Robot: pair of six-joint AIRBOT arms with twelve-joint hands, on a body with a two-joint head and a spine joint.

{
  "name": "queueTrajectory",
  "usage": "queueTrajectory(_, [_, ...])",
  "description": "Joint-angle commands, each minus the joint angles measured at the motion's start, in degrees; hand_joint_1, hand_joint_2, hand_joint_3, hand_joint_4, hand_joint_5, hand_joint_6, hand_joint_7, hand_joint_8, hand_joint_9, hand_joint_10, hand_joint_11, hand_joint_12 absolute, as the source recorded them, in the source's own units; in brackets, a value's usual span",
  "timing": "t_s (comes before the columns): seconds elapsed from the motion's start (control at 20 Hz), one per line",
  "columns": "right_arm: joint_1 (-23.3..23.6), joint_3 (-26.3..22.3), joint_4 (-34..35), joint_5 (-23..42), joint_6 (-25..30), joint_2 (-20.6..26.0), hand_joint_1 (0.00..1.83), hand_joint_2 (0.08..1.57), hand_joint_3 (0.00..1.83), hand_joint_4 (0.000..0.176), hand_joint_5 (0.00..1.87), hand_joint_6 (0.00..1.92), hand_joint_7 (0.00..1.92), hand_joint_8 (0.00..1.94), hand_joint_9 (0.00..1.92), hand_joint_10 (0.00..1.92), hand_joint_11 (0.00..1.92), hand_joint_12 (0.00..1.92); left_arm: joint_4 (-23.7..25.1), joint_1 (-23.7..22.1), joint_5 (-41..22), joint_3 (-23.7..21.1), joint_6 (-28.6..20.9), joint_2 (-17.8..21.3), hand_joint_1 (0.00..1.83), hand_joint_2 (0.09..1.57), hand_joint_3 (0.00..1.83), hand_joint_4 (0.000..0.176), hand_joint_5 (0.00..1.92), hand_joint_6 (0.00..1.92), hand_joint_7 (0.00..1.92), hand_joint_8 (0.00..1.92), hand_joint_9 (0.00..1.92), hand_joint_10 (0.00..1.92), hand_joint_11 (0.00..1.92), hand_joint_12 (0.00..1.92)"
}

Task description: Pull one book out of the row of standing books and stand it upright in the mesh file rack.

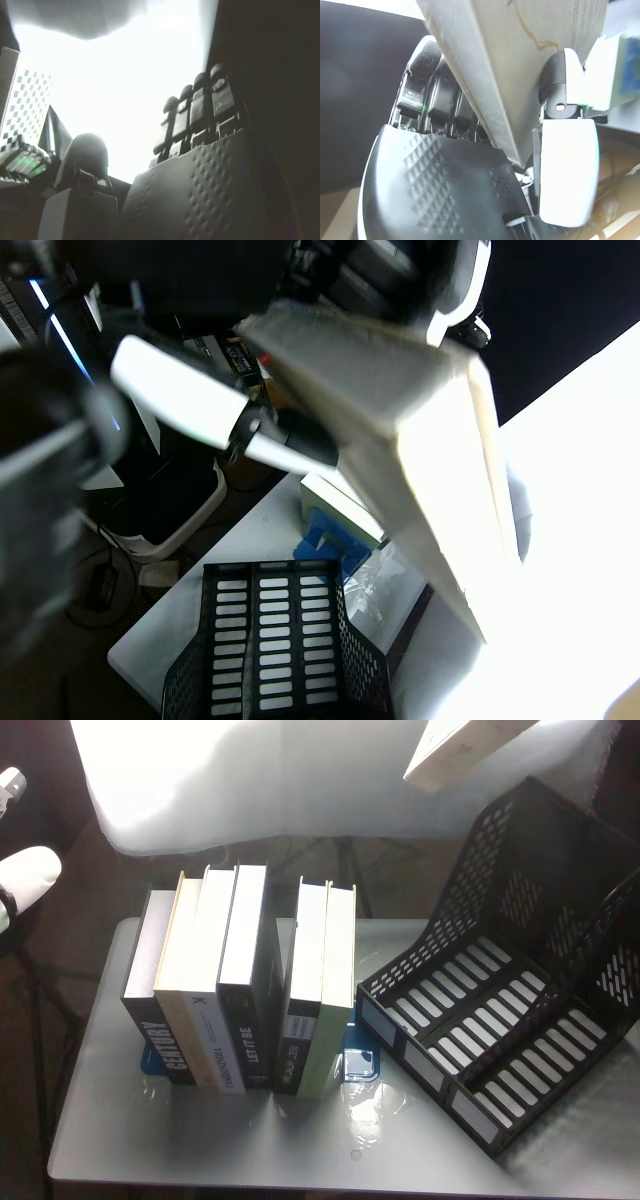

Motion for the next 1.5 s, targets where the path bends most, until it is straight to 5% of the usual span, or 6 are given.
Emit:
queueTrajectory(0.0, [1.09,-0.32,1.72,-2.02,-0.9,0.6,1.34,1.24,0.0,0.0,0.64,1.41,0.78,1.34,0.74,1.52,0.55,1.81,-0.47,-0.47,-6.7,0.17,-0.32,0.28,0.15,1.33,0.0,0.047,0.01,0.0,0.0,0.0,0.0,0.0,0.0,0.0])
queueTrajectory(0.6, [-1.41,-1.03,-5.81,-2.92,-0.9,2.49,1.17,1.27,0.0,0.0,0.85,1.27,0.54,1.57,0.24,1.6,0.02,1.92,-0.29,-0.75,-6.61,-0.34,-0.32,0.83,0.13,1.33,0.0,0.036,0.01,0.0,0.0,0.0,0.0,0.0,0.0,0.0])
queueTrajectory(0.9, [-5.49,0.96,-4.27,-2.82,-0.9,-0.06,1.03,1.27,0.0,0.0,0.7,1.42,0.24,0.69,0.0,1.0,0.0,1.76,-0.3,-0.75,-6.5,-0.38,-0.32,0.86,0.14,1.33,0.0,0.055,0.0,0.0,0.0,0.0,0.0,0.0,0.0,0.0])
queueTrajectory(1.0, [-6.96,1.75,-3.54,-2.82,-0.9,-0.77,1.07,1.27,0.0,0.0,0.7,1.42,0.34,1.02,0.08,1.42,0.0,1.91,-0.3,-0.74,-6.28,-0.38,-0.32,0.78,0.13,1.33,0.0,0.059,0.0,0.0,0.0,0.0,0.0,0.0,0.0,0.0])
queueTrajectory(1.2, [-10.15,3.46,-1.52,-2.83,-0.9,-2.17,1.06,1.3,0.0,0.0,0.66,1.48,0.17,0.73,0.0,0.85,0.0,1.77,-0.3,-0.69,-5.99,-0.27,-0.32,0.59,0.16,1.33,0.0,0.048,0.0,0.0,0.0,0.0,0.0,0.0,0.0,0.0])
queueTrajectory(1.45, [-13.99,5.12,0.84,-2.82,-0.9,-3.99,1.2,1.22,0.0,0.0,0.72,1.31,0.93,1.28,1.06,1.3,0.9,1.63,-0.29,-0.59,-5.93,-0.23,-0.32,0.53,0.1,1.32,0.0,0.062,0.0,0.0,0.0,0.0,0.0,0.0,0.0,0.0])
